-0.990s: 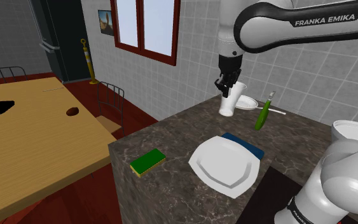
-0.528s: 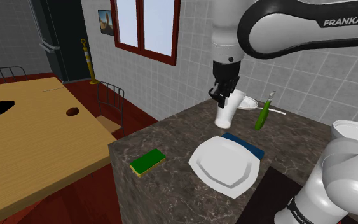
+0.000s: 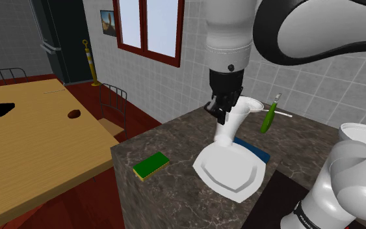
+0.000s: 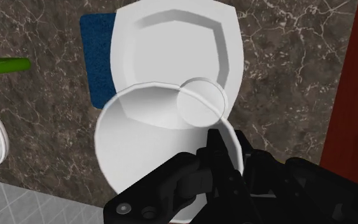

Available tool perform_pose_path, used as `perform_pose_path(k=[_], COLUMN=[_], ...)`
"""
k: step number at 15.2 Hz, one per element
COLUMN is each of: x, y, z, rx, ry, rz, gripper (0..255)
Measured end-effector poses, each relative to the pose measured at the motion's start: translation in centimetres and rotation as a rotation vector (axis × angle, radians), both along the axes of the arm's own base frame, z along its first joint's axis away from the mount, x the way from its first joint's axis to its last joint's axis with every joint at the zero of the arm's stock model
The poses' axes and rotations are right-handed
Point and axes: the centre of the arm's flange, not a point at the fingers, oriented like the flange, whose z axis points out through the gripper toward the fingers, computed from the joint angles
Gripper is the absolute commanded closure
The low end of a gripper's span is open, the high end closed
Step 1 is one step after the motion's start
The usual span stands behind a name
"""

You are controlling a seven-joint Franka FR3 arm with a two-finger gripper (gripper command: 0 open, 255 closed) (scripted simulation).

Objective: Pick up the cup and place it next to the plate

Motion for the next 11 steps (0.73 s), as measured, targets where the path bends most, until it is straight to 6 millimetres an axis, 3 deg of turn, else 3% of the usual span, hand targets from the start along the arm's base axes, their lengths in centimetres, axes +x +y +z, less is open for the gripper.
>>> perform_pose_path(k=[5,11], x=[-3.1,-3.7], y=[5.8,6.9], z=[0.1,-2.7], rx=[0.0,0.0], ry=[0.0,0.0], rz=[0.0,-0.001], gripper=[255,255])
